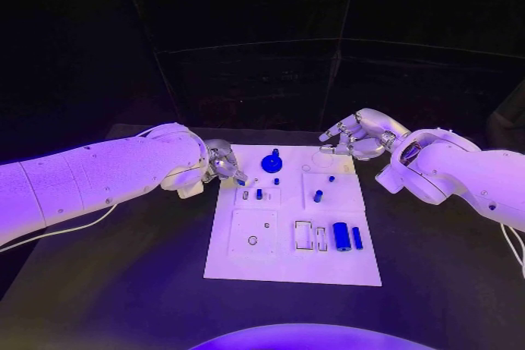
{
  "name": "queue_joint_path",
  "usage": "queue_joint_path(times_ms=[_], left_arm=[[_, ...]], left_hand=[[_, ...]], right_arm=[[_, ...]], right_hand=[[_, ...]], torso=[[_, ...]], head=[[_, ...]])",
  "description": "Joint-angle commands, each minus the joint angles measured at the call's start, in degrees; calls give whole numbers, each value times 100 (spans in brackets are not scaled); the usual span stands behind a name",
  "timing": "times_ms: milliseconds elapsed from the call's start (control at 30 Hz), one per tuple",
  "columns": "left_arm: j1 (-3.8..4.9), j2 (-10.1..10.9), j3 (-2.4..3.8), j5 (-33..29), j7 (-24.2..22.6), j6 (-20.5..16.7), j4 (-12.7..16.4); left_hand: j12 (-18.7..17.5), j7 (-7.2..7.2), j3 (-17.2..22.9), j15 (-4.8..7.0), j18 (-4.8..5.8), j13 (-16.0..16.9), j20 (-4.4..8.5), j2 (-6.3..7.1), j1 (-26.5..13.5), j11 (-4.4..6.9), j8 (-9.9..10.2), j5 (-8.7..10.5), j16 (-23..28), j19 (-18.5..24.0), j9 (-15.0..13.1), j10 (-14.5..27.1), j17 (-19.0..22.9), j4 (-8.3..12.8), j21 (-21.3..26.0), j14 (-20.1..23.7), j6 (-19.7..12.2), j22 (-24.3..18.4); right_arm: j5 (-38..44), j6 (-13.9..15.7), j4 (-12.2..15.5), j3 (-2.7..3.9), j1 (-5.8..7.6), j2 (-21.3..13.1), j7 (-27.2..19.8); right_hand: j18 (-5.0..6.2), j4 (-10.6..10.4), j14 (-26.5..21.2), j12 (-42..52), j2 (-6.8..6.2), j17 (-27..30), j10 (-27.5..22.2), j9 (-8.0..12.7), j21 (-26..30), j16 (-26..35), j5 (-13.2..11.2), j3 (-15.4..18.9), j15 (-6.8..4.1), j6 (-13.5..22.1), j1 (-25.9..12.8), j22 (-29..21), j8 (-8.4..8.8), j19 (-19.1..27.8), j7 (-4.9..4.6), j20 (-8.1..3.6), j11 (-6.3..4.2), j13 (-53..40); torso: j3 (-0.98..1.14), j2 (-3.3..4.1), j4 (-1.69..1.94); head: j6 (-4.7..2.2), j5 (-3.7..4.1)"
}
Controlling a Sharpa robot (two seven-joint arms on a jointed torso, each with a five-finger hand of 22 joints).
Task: Assemble the parts on the task board
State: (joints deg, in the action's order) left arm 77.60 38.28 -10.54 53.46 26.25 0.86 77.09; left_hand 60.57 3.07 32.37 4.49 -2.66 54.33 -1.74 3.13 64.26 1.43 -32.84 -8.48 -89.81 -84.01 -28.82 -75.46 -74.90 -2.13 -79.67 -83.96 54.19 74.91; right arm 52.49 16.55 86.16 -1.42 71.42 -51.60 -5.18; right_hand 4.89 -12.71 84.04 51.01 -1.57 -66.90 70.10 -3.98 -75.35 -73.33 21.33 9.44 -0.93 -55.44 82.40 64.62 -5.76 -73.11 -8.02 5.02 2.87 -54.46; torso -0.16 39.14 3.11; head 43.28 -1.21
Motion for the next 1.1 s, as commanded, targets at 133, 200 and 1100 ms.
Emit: queue_joint_path(times_ms=[133, 200, 1100], left_arm=[[-70, 140, -37, 367, 174, -622, 337], [-99, 150, -61, 445, 201, -652, 392], [-216, 77, -134, 738, 313, -309, 510]], left_hand=[[0, -28, 856, 40, -27, -29, 45, 5, -78, 14, -37, -38, -19, -189, 1, -47, -1510, 763, -26, -604, 35, 257], [-5, -29, 878, 42, -26, -36, 46, 10, -92, 15, -43, -39, -19, -190, 3, -49, -1510, 767, -26, -604, 37, 258], [-52, -44, 1017, 53, -25, -107, 57, 48, -194, 29, -104, -60, -19, -197, 4, -59, -1510, 801, -29, -604, 49, 268]], right_arm=[[-16, -26, 5, 3, 11, 4, -30], [-16, -24, 6, 3, 11, 7, -27], [-16, -61, -9, 2, 11, 20, -6]], right_hand=[[76, -5, 105, 5, 27, -5, -11, 6, 22, 36, -22, 21, -32, 9, -21, -1, -31, 29, 2, 14, 8, -10], [76, -5, 105, 5, 27, -5, -11, 6, 22, 36, -22, 21, -32, 9, -21, -1, -31, 29, 2, 14, 8, -10], [79, -2, 105, -2, 32, 4, -14, 5, 33, 47, -9, 28, -33, 8, -17, -15, -34, 34, 2, 13, 7, 3]], torso=[[1, 1, 2], [1, 3, 1], [3, 7, -7]], head=[[-7, -14], [-1, -20], [14, -28]])
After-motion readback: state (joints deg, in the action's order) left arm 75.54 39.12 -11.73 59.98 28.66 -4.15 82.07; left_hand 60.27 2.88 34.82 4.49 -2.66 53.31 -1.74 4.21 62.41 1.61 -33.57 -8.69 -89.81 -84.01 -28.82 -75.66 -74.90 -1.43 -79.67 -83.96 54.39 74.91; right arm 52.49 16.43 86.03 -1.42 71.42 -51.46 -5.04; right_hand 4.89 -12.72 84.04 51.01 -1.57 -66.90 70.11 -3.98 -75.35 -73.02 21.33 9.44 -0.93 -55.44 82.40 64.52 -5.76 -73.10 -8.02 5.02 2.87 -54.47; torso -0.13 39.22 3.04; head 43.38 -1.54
